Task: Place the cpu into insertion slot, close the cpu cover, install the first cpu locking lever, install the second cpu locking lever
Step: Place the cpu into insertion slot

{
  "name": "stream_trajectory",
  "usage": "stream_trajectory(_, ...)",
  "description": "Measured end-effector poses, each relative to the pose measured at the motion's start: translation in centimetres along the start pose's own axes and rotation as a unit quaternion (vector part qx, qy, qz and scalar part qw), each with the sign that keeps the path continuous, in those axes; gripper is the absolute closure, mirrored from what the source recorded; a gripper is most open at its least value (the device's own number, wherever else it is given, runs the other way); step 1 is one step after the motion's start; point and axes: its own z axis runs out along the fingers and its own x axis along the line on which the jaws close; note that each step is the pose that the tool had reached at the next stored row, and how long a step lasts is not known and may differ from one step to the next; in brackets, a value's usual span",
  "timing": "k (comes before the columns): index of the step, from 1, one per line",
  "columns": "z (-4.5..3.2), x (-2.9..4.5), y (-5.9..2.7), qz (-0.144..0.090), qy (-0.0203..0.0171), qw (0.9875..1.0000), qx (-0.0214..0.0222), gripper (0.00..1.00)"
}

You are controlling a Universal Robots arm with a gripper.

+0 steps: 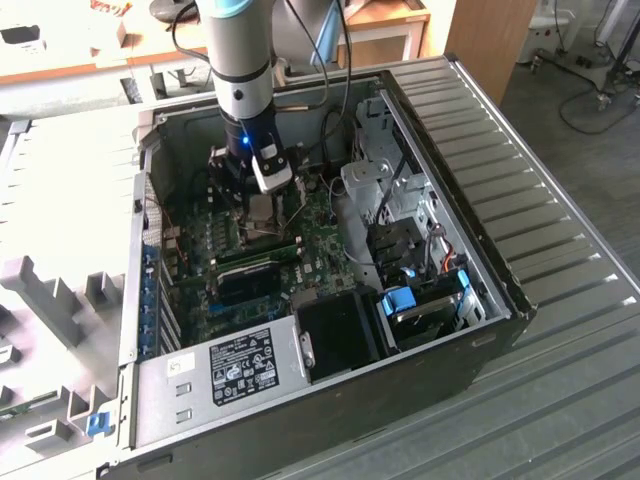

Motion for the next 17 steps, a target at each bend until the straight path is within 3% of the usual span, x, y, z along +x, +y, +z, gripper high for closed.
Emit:
stream_trajectory(4,-0.01,0.00,-0.01,0.032,-0.0026,0.9995,0.0005,0.46)
stream_trajectory(9,-0.01,0.00,0.00,0.077,-0.0063,0.9970,0.0009,0.46)
stream_trajectory(13,-0.01,0.00,0.00,0.114,-0.0093,0.9935,0.0012,0.46)
stream_trajectory(17,-0.01,0.00,0.00,0.149,-0.0122,0.9887,0.0016,0.46)
